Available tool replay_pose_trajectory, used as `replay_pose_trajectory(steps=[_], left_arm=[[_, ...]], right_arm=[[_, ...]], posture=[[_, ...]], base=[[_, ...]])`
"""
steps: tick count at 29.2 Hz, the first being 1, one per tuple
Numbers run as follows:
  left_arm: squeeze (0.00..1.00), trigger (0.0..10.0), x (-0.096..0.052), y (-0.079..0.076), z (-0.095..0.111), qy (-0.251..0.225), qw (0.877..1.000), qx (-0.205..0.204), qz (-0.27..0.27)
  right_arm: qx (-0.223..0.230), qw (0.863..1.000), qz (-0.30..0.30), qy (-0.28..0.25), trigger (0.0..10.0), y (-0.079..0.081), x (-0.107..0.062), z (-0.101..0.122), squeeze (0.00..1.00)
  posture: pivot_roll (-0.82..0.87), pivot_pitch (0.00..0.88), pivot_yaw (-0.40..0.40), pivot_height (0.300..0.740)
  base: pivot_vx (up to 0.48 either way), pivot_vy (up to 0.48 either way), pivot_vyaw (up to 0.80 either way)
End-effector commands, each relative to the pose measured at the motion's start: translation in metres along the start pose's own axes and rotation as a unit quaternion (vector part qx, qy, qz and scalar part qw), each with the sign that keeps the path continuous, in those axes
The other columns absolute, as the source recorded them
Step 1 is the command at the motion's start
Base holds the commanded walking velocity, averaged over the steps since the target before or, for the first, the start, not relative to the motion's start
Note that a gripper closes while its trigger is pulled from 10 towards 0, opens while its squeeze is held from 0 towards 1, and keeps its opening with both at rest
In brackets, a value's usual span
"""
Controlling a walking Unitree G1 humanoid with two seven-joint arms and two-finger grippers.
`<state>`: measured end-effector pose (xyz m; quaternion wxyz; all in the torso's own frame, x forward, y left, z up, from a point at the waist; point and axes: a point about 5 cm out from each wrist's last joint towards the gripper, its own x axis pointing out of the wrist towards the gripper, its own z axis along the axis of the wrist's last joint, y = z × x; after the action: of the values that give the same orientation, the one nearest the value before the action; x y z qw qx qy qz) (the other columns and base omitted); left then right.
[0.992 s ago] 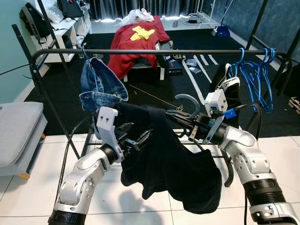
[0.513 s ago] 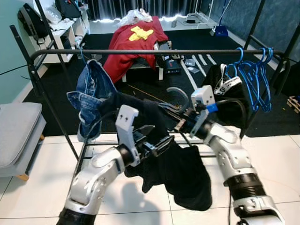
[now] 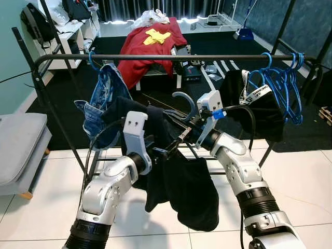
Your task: Hang hanger
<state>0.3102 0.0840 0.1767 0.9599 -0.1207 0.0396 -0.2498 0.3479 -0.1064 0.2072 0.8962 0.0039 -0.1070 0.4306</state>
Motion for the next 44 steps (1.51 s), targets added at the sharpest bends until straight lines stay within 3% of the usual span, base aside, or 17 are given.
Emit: replay_pose_trajectory(steps=[1, 7, 16, 21, 25, 33, 35, 39, 41, 42, 43, 44], left_arm=[[0.0, 10.0, -0.002, 0.004, 0.002, -0.006, 1.0, 0.008, 0.014], [0.0, 10.0, -0.017, 0.0, 0.011, -0.033, 0.999, 0.021, -0.004], [0.0, 10.0, -0.019, 0.007, 0.011, -0.024, 0.999, 0.037, 0.014], [0.0, 10.0, -0.007, 0.01, 0.0, 0.006, 0.998, 0.043, 0.034], [0.0, 10.0, -0.001, 0.006, -0.003, 0.004, 0.999, 0.008, 0.032], [0.0, 10.0, 0.001, 0.006, -0.003, 0.004, 1.0, -0.001, 0.031], [0.0, 10.0, 0.009, 0.013, 0.002, -0.012, 0.999, -0.02, 0.048], [0.0, 10.0, 0.011, 0.019, 0.007, -0.026, 0.997, -0.021, 0.064], [0.0, 9.5, 0.011, 0.021, 0.008, -0.031, 0.997, -0.017, 0.068], [0.0, 3.8, 0.011, 0.023, 0.01, -0.038, 0.996, -0.017, 0.074], [0.0, 3.8, 0.011, 0.023, 0.01, -0.038, 0.996, -0.017, 0.074], [0.0, 0.0, 0.01, 0.025, 0.012, -0.045, 0.995, -0.017, 0.082]], right_arm=[[-0.015, 1.0, 0.01, -0.018, 10.0, 0.003, 0.005, 0.009, 0.0], [-0.02, 1.0, -0.001, -0.016, 10.0, -0.001, 0.004, 0.009, 0.0], [-0.022, 1.0, -0.005, -0.014, 10.0, -0.004, 0.003, 0.01, 0.0], [-0.022, 1.0, -0.003, -0.014, 10.0, -0.002, 0.004, 0.009, 0.0], [-0.021, 1.0, -0.002, -0.014, 10.0, -0.001, 0.005, 0.009, 0.0], [-0.021, 1.0, -0.002, -0.014, 10.0, -0.001, 0.005, 0.009, 0.0], [-0.019, 1.0, 0.001, -0.012, 10.0, 0.002, 0.005, 0.007, 0.0], [-0.019, 1.0, 0.003, -0.009, 10.0, 0.004, 0.005, 0.006, 0.0], [-0.018, 1.0, 0.003, -0.008, 10.0, 0.004, 0.005, 0.005, 0.0], [-0.018, 1.0, 0.005, -0.005, 10.0, 0.005, 0.005, 0.004, 0.0], [-0.018, 1.0, 0.005, -0.005, 10.0, 0.005, 0.005, 0.004, 0.0], [-0.018, 1.0, 0.009, -0.001, 10.0, 0.006, 0.005, 0.002, 0.0]], posture=[[0.04, 0.076, 0.029, 0.74], [0.05, 0.074, 0.026, 0.74], [0.05, 0.073, 0.023, 0.74], [0.04, 0.072, 0.027, 0.74], [0.04, 0.072, 0.031, 0.74], [0.04, 0.072, 0.031, 0.74], [0.04, 0.077, 0.036, 0.74], [0.04, 0.078, 0.037, 0.74], [0.04, 0.079, 0.037, 0.74], [0.04, 0.078, 0.036, 0.74], [0.04, 0.078, 0.036, 0.74], [0.04, 0.077, 0.036, 0.74]], base=[[0.0, 0.0, 0.0], [0.0, 0.0, 0.0], [0.0, 0.0, 0.0], [0.0, 0.0, 0.0], [0.0, 0.0, 0.0], [0.0, 0.0, 0.0], [0.0, 0.0, 0.0], [0.0, 0.0, 0.0], [0.0, 0.0, 0.0], [0.0, 0.0, 0.0], [0.0, 0.0, 0.0], [0.0, 0.0, 0.0]])
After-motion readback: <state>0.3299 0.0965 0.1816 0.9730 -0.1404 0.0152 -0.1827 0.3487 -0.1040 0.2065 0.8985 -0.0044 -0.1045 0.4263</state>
